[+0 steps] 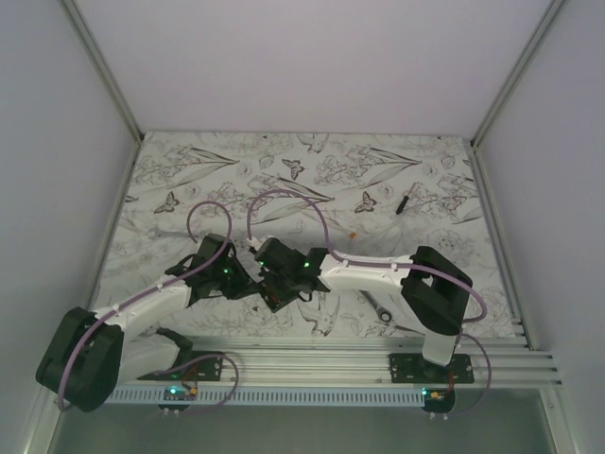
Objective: Snap on the fuse box
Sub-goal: Install the fuse at the fuse box base.
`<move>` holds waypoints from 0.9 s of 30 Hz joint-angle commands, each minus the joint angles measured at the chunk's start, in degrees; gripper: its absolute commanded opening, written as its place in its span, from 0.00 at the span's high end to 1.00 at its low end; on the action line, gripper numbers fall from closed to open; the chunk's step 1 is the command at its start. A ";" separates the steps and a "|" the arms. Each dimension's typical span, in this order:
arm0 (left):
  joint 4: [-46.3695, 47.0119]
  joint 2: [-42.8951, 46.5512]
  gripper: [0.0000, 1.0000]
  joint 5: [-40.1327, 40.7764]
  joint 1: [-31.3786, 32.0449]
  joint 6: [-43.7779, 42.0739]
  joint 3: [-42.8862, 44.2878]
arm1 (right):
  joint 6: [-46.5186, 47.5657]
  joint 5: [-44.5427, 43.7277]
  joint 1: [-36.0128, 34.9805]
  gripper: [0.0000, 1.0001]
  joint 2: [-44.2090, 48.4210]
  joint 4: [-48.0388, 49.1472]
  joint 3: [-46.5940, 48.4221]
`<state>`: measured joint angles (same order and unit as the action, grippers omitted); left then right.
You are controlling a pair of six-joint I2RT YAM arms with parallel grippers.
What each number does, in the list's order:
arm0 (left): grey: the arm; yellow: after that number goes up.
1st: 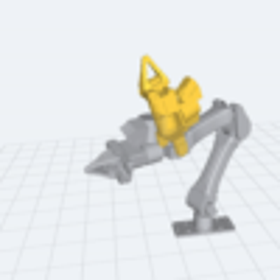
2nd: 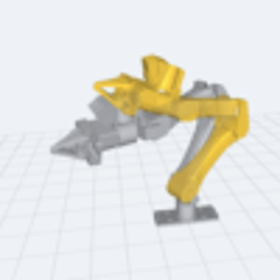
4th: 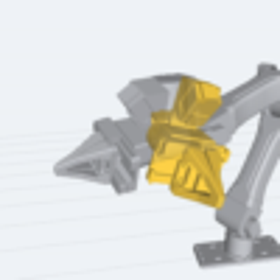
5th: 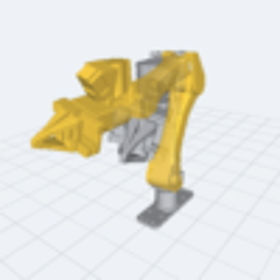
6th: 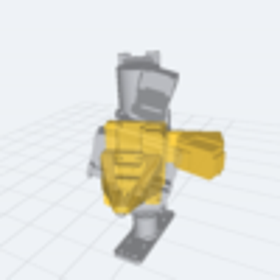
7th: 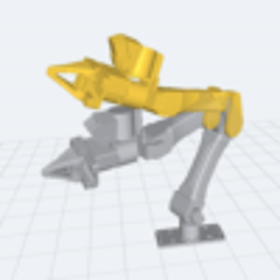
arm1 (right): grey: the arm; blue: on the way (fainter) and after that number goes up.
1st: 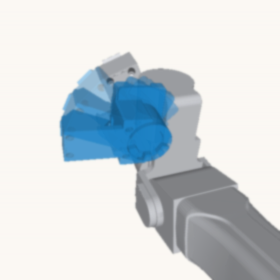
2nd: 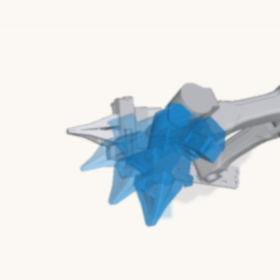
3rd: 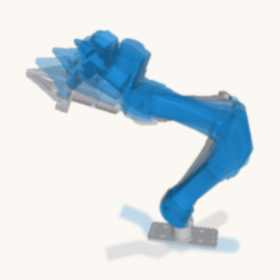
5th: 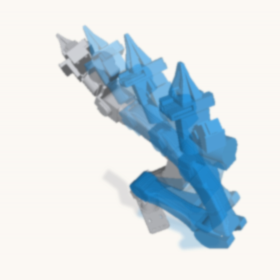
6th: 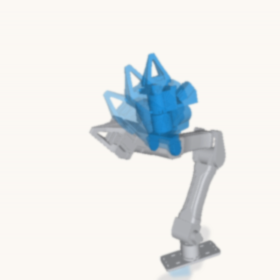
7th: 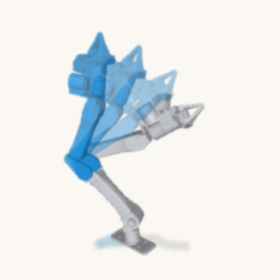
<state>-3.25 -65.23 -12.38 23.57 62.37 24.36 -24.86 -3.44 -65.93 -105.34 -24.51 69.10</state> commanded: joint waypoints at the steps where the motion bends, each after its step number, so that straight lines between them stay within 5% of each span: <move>1: -1.74 -0.22 1.00 1.91 -0.28 0.15 -1.06 | 0.04 4.37 -3.55 1.00 -7.06 -13.35 -8.51; 15: -3.26 1.95 1.00 2.67 -1.51 -0.41 -1.44 | -0.58 2.09 -1.75 1.00 -4.81 -15.78 -10.82; 27: -2.90 1.65 1.00 2.77 -0.19 0.86 2.22 | 1.96 -4.61 -0.02 1.00 -9.19 -12.25 5.61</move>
<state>-5.87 -63.53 -11.46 23.16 62.39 24.40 -24.49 -5.04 -66.59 -108.68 -30.02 75.79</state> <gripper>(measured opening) 0.123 0.008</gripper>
